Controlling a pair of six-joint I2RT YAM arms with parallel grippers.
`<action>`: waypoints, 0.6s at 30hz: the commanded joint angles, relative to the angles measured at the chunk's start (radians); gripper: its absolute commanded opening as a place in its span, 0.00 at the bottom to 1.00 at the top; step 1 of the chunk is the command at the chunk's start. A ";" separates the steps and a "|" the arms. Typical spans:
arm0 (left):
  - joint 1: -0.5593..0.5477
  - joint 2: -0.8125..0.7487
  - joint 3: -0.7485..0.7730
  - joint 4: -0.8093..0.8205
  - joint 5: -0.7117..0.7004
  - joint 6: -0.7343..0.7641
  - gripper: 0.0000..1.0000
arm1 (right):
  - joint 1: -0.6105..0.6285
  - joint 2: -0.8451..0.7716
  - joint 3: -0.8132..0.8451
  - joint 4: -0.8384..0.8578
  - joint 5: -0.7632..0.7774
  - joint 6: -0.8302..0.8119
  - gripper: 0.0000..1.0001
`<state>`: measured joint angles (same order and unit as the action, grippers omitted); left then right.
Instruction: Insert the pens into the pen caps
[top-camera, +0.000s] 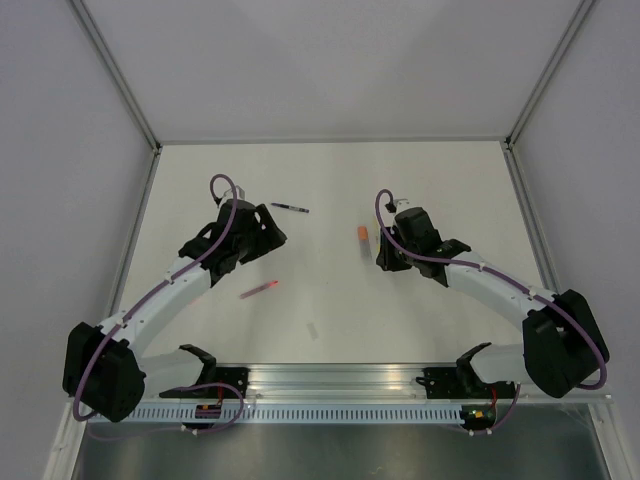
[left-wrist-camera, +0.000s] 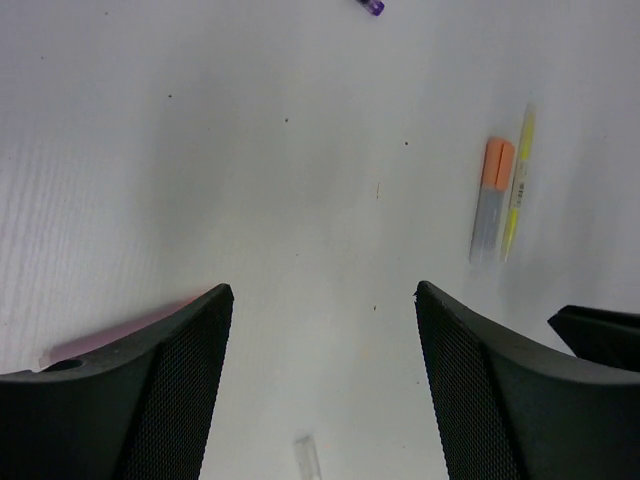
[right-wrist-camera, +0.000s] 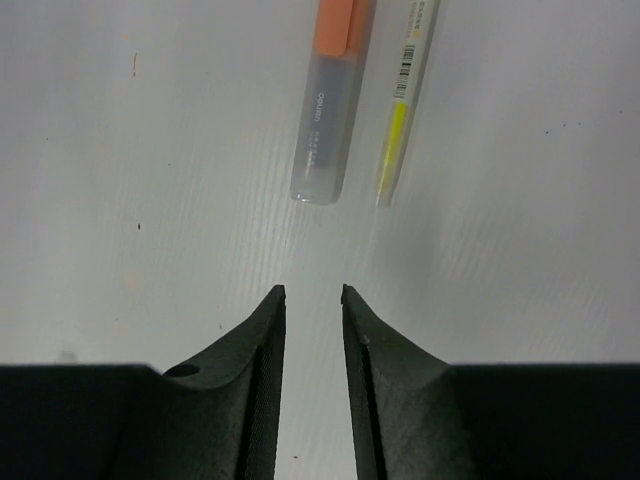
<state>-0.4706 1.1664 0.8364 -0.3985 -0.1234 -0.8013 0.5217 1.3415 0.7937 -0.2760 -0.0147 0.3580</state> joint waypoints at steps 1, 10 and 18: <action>0.013 0.042 0.072 -0.066 -0.059 0.038 0.78 | 0.020 -0.070 -0.022 0.055 -0.044 0.018 0.34; 0.013 0.288 0.183 -0.221 0.044 0.580 0.70 | 0.029 -0.217 -0.085 0.147 -0.182 0.042 0.37; 0.013 0.374 0.184 -0.304 0.091 0.890 0.53 | 0.029 -0.275 -0.102 0.149 -0.199 0.038 0.37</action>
<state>-0.4595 1.5532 1.0100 -0.6506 -0.0635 -0.1204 0.5488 1.0935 0.7029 -0.1684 -0.1867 0.3859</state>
